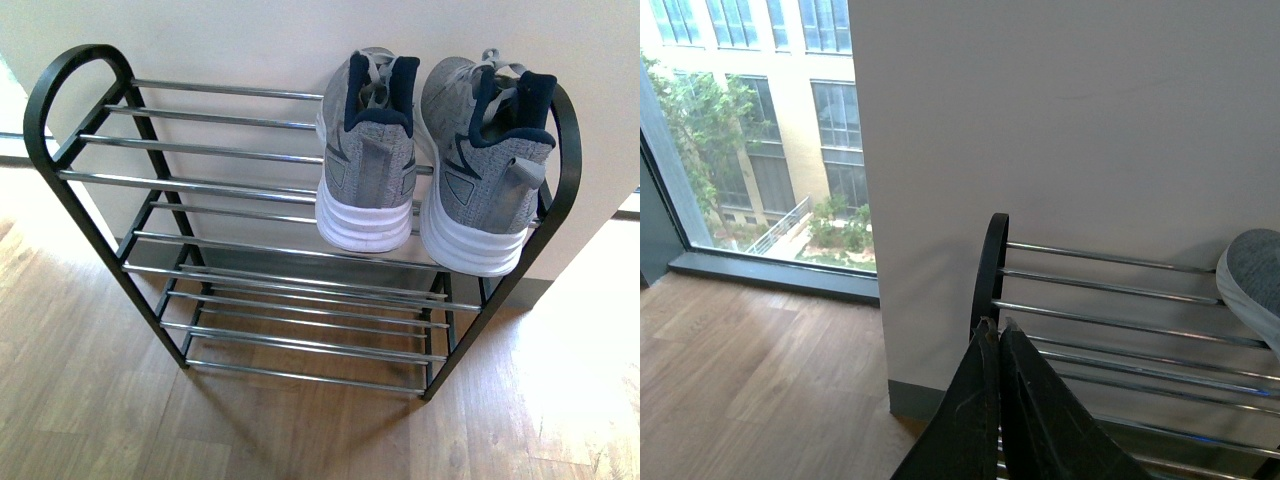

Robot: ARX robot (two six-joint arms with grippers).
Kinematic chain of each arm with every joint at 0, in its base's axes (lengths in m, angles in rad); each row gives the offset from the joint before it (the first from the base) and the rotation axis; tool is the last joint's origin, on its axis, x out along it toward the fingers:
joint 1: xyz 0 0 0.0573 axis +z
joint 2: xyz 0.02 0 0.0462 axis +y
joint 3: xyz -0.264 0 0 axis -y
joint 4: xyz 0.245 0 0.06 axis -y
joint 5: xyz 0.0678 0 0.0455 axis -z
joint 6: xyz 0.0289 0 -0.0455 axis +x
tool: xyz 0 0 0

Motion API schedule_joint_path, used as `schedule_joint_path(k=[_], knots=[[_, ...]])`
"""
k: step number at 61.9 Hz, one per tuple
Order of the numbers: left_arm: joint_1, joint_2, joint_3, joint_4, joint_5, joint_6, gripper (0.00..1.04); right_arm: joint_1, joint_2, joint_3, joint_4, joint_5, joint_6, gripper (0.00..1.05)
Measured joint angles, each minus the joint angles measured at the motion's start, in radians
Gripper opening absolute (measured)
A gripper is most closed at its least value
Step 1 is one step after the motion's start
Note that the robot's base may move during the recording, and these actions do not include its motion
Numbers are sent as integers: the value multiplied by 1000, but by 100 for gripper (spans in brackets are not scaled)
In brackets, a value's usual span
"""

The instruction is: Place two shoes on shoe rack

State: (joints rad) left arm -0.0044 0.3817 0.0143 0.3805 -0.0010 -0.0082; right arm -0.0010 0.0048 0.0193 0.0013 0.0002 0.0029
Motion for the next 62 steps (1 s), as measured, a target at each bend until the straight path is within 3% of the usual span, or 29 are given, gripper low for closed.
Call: schedule_joint_path(k=[36, 42, 59, 62], knots=[[0, -207, 0, -205, 0, 0, 1, 0, 0, 0, 0, 0, 0, 96], [0, -340, 0, -368, 0, 0, 1, 0, 0, 0, 0, 0, 0, 96], [2, -365, 0, -381, 0, 0, 1, 0, 0, 0, 0, 0, 0, 96], [2, -365, 0, -381, 0, 0, 6, 0, 0, 0, 0, 0, 0, 96]])
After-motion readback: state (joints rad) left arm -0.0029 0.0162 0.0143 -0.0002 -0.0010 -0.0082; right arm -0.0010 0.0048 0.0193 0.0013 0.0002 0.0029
